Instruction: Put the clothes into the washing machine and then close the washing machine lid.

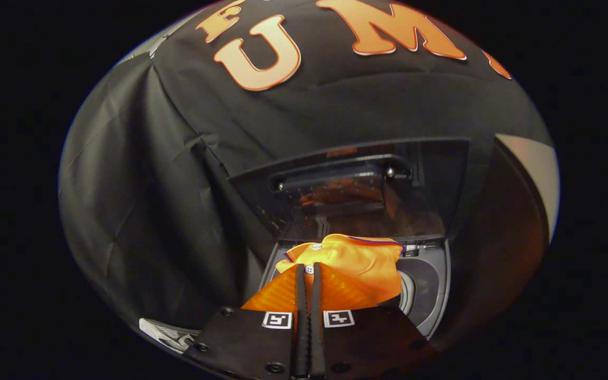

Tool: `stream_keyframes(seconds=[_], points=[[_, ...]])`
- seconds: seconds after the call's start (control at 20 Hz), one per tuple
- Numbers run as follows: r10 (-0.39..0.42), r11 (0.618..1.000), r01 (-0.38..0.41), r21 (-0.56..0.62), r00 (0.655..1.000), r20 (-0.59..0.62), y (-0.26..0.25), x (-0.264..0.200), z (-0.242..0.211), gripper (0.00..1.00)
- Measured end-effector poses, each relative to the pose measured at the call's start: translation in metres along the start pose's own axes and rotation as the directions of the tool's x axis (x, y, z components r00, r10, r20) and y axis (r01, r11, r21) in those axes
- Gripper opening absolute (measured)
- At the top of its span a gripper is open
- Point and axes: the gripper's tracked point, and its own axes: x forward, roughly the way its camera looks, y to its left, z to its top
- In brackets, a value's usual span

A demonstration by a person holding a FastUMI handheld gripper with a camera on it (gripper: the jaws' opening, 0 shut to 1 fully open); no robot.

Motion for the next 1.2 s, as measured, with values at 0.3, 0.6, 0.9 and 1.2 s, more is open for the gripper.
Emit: stream_keyframes(seconds=[0.3, 0.6, 0.9, 1.2], points=[[-0.028, 0.999, 0.033, 0.043, 0.994, -0.109, -0.03, 0.063, -0.049, 0.08], [-0.072, 0.994, 0.088, 0.069, 0.975, -0.209, -0.06, 0.109, -0.103, 0.08], [-0.16, 0.985, 0.172, 0.03, 0.957, -0.244, -0.087, 0.131, -0.132, 0.08], [-0.217, 0.972, 0.233, 0.027, 0.939, -0.267, -0.097, 0.141, -0.148, 0.09]])
